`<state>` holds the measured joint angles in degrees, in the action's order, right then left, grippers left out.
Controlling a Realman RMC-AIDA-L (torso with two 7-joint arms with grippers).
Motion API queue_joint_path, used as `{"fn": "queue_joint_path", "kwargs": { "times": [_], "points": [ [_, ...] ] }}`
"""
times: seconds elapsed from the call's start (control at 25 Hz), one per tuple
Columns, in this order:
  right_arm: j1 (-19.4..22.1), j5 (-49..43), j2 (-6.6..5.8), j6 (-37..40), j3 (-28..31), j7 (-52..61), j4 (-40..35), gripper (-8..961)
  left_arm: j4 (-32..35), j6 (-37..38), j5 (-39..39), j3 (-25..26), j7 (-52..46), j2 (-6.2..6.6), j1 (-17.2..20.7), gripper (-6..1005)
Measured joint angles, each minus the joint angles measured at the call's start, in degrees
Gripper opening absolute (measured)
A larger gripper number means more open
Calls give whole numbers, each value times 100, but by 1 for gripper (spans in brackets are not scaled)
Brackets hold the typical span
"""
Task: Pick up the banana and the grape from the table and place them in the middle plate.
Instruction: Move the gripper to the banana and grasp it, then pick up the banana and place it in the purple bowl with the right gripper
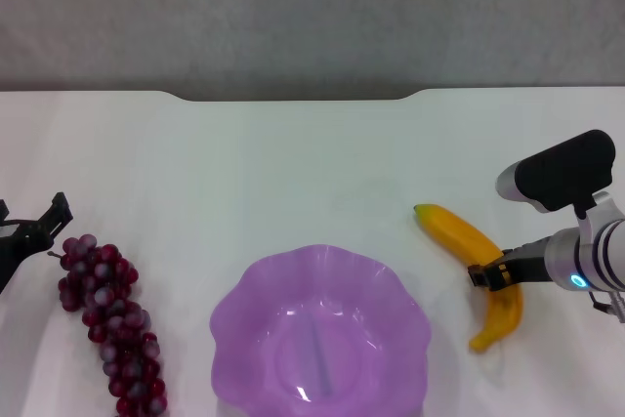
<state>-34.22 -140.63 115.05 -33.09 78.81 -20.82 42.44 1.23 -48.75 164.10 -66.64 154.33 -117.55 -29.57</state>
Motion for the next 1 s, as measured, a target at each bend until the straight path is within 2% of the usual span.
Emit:
{"fn": "queue_joint_path", "kwargs": {
  "times": [0.16, 0.32, 0.52, 0.64, 0.8, 1.0],
  "points": [
    [32, 0, 0, 75, -33, -1, 7, 517, 0, 0, 0, 2, 0, 2, 4, 885],
    [162, -5, 0, 88, -76, 8, 219, 517, 0, 8, 0, 2, 4, 5, 14, 885],
    [787, -127, -26, -262, -78, 3, 1606, 516, -1, 26, -1, 2, 4, 11, 64, 885],
    [1021, -214, -37, -842, 21, 27, 2464, 516, 1, 21, 2, 2, 3, 16, 85, 886],
    [1007, -220, -36, -1486, -12, 9, 3056, 516, 1, 42, 8, 2, 13, 22, 63, 886],
    [670, -158, -14, -1552, -438, 6, 3165, 517, 1, 45, 8, 2, 34, 22, -16, 885]
  ]
}}
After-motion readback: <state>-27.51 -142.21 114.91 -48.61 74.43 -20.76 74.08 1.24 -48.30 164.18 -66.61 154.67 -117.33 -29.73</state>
